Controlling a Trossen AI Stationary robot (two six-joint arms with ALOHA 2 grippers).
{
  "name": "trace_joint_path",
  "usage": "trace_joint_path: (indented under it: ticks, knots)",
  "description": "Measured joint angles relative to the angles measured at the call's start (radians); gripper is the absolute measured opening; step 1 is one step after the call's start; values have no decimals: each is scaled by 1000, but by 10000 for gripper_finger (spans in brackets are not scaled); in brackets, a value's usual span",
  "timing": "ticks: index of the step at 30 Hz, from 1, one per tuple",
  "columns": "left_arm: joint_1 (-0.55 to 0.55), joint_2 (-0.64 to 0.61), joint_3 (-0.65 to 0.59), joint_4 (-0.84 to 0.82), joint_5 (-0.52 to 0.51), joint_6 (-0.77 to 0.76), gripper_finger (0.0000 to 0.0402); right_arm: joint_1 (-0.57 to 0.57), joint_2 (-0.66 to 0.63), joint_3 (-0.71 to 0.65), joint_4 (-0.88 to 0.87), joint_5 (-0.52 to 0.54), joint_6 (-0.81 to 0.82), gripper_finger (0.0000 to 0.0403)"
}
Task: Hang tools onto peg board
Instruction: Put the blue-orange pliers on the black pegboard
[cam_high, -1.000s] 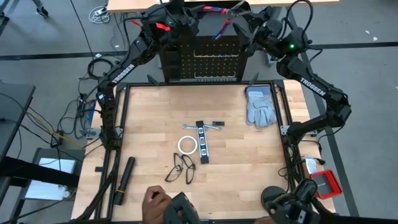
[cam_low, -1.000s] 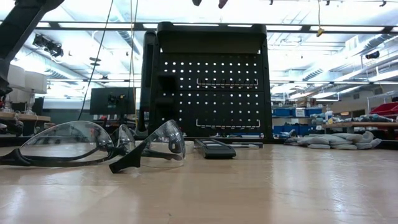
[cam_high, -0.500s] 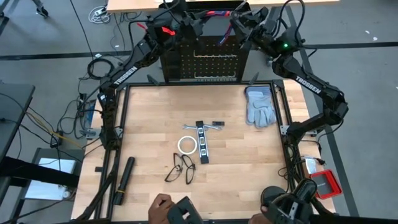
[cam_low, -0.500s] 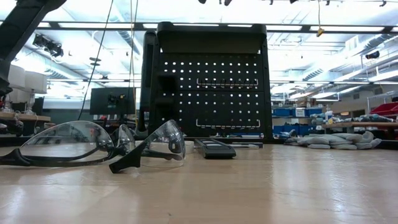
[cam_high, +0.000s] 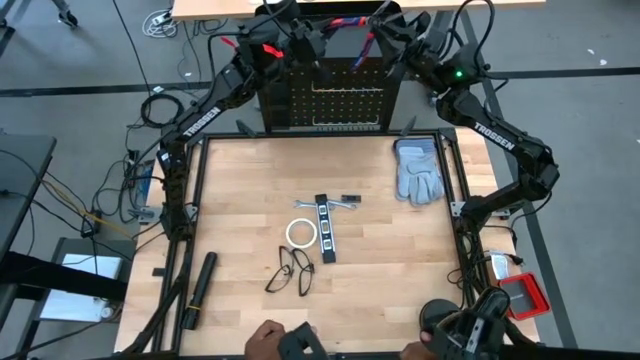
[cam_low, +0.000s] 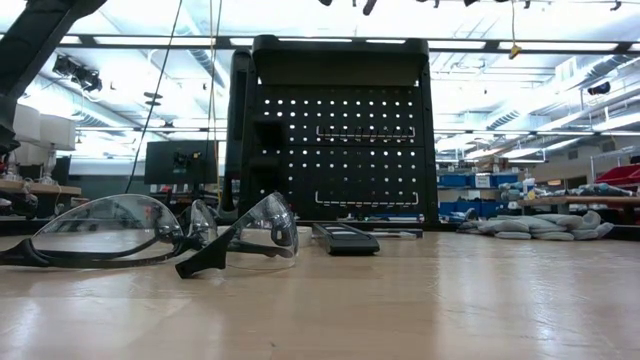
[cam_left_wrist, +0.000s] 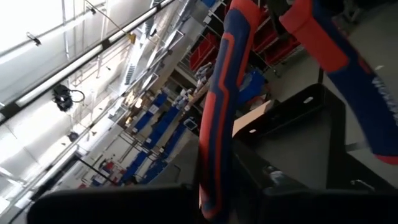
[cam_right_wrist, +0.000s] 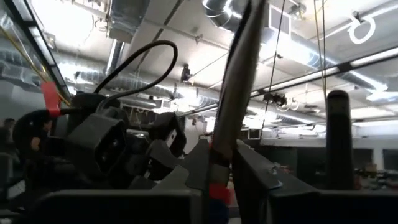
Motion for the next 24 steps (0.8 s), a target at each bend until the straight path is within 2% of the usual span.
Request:
trace_joint_path:
  ticks: [10,16,19,24]
  knots:
    - [-12,-2,2,-42,33,-136,61,3,0,0,18,52,84,60]
    - [-16,0,0,0,-19,-136,66,2,0,0,28,63,68,57]
    - [-16,0,0,3,-27,-133,84,2,0,0,27,60,17,56]
    - [-17,-1,0,-1,-35,-135,143,-3,-1,0,28,67,-77,55]
